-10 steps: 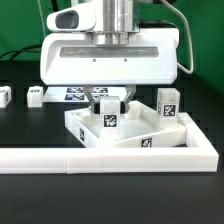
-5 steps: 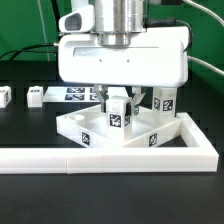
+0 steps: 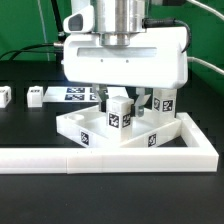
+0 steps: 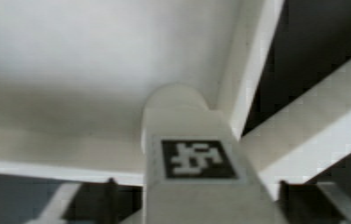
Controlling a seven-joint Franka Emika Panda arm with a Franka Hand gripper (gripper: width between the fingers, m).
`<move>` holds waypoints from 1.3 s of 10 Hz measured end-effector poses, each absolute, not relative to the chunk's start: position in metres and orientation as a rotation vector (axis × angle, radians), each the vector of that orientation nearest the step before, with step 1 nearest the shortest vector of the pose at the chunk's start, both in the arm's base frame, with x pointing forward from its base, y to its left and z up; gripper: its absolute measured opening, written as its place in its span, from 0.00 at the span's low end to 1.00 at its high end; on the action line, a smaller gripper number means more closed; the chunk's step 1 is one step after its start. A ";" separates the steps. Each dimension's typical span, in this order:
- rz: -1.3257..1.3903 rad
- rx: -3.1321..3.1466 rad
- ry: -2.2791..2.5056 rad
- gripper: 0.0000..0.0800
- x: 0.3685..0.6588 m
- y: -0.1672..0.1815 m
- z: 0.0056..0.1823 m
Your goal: Assemble square table
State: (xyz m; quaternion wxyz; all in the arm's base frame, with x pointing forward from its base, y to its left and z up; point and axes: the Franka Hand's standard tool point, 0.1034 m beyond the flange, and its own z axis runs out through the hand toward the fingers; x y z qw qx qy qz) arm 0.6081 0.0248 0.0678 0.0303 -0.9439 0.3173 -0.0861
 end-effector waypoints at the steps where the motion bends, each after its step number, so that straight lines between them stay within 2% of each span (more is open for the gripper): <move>1: -0.268 -2.930 0.925 0.72 0.608 0.025 0.068; 2: -0.273 -2.976 0.796 0.72 0.608 0.025 0.068; 3: -0.277 -3.025 0.633 0.80 0.608 0.026 0.068; 4: -0.280 -3.061 0.479 0.81 0.608 0.026 0.068; 13: -0.252 -3.109 -0.637 0.81 0.608 0.026 0.070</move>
Offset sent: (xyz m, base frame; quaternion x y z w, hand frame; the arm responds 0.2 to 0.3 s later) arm 0.0006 0.0124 0.0013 0.0181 -0.0117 -0.2705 0.9625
